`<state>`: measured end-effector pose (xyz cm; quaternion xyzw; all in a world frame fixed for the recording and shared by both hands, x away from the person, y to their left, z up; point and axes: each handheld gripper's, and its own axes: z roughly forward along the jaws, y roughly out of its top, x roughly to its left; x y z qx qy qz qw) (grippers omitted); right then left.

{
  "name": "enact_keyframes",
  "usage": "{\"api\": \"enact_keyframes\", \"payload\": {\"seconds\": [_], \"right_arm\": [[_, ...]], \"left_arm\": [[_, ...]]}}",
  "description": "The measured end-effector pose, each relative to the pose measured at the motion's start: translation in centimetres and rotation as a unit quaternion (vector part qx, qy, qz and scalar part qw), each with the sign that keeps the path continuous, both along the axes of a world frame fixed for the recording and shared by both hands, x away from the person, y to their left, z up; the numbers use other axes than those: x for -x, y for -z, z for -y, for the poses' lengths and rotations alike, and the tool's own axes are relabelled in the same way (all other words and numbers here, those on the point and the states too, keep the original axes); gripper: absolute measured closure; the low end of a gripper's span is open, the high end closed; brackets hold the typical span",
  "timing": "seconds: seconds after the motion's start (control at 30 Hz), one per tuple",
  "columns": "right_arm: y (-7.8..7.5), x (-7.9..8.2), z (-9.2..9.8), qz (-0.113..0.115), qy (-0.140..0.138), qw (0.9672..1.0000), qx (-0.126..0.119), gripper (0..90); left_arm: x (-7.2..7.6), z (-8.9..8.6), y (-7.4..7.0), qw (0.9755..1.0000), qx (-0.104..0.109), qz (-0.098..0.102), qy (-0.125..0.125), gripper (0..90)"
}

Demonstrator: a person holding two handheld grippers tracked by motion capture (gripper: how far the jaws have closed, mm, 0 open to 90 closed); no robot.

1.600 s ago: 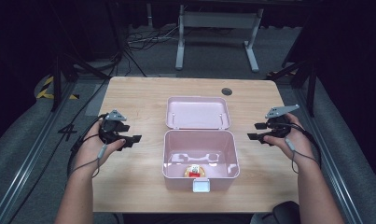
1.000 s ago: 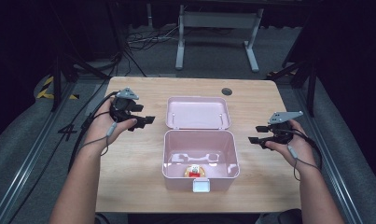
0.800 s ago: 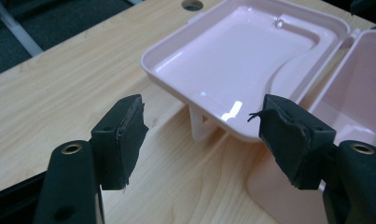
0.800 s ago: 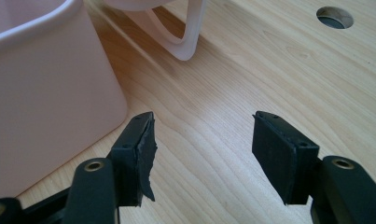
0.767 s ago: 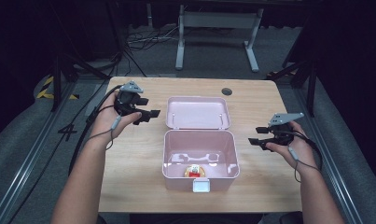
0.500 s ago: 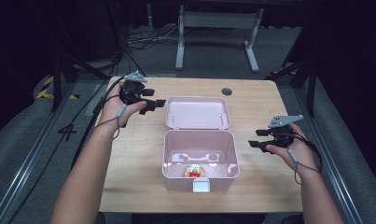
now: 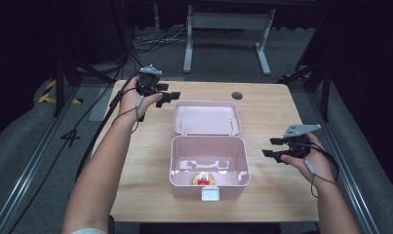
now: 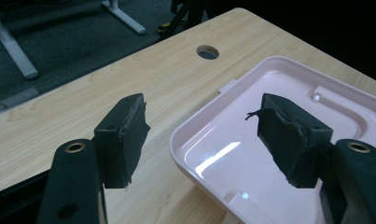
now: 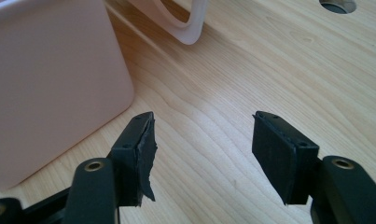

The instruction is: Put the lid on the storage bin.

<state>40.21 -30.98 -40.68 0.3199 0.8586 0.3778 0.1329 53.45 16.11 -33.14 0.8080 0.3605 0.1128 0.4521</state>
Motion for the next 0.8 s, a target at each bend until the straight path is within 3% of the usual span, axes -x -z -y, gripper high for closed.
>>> {"api": "enact_keyframes", "payload": {"seconds": [0.2,0.37,0.47,0.7,0.8], "right_arm": [[0.3,0.4,-0.3,-0.001,-0.007,0.9999,-0.009,40.0],[0.3,0.6,-0.4,-0.003,-0.010,0.9999,-0.009,40.1],[0.4,0.7,-0.2,-0.004,-0.007,0.9999,-0.012,40.1],[0.5,0.9,-0.2,-0.004,-0.010,0.9999,-0.012,40.1],[0.5,1.0,-0.2,-0.004,-0.010,0.9999,-0.013,40.1]], "left_arm": [[-1.6,0.1,1.4,0.9993,-0.013,-0.027,-0.020,32.8],[-2.7,0.5,2.9,0.9966,-0.032,-0.066,-0.036,31.8],[-3.1,0.8,3.6,0.9954,-0.026,-0.088,-0.030,31.7],[-3.6,1.5,4.7,0.9931,-0.005,-0.115,-0.023,32.5],[-3.9,1.6,5.2,0.9912,-0.012,-0.130,-0.021,32.8]]}}
